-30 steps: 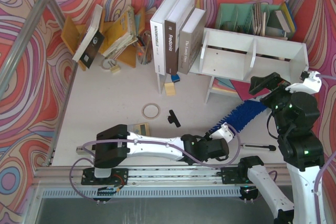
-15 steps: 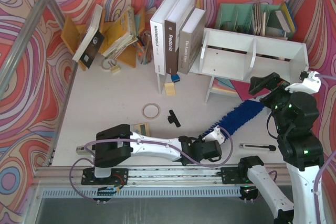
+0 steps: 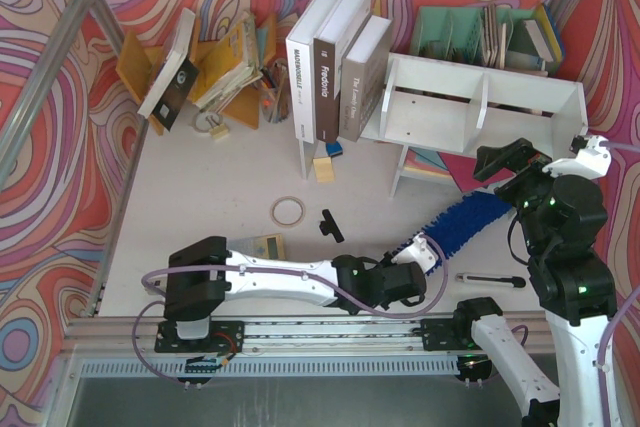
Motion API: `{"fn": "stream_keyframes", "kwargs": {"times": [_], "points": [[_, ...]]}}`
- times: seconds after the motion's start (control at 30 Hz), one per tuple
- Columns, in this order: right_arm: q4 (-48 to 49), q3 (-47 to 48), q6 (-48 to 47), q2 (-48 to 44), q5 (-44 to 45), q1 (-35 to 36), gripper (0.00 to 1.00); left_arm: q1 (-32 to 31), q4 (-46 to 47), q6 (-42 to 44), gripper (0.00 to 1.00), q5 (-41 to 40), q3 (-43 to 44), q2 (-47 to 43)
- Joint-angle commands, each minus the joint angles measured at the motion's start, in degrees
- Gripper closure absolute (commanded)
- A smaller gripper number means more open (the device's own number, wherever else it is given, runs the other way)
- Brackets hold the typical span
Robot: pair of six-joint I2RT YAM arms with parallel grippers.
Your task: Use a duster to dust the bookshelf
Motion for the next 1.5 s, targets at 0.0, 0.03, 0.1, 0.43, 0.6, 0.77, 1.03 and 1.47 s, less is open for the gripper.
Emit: {"fn": "stream_keyframes", "kwargs": {"times": [0.0,0.03,0.1,0.43,0.6,0.77,1.03,1.47], "points": [[0.72,-0.16,0.0,-0.57,0.27,0.11,0.01,-0.57,1.47,1.03,1.0,-0.13,0.77,-2.38],[0.81,-0.26,0.08,-0.54,0.18,0.11,0.01,-0.56,1.95,0.78,1.0,-0.57,0.21,-2.38],[0.7,-0.35,0.13,-0.46,0.03,0.11,0.01,-0.42,2.45,-0.02,1.0,-1.56,-0.72,-2.07],[0.73,-0.41,-0.31,-0.83,0.38,0.11,0.01,1.55,2.91,-1.33,1.0,0.9,-0.76,2.04],[0.59,-0.58,-0.31,-0.83,0.39,0.11,0.01,1.78,2.1,-0.41,1.0,0.79,2.34,4.18],[0.68,-0.43,-0.22,-0.81,0.38,0.11,0.01,2.78,0.4,0.69,1.0,0.58,7.57,6.99],[0.54,0.03,-0.64,-0.78,0.53,0.05,0.01,3.6,-0.76,1.92,1.0,-1.14,12.76,7.61],[1.31,1.06,-1.48,0.3,0.43,0.11,0.01,3.75,-1.51,-0.18,1.0,2.84,10.67,8.84]]}}
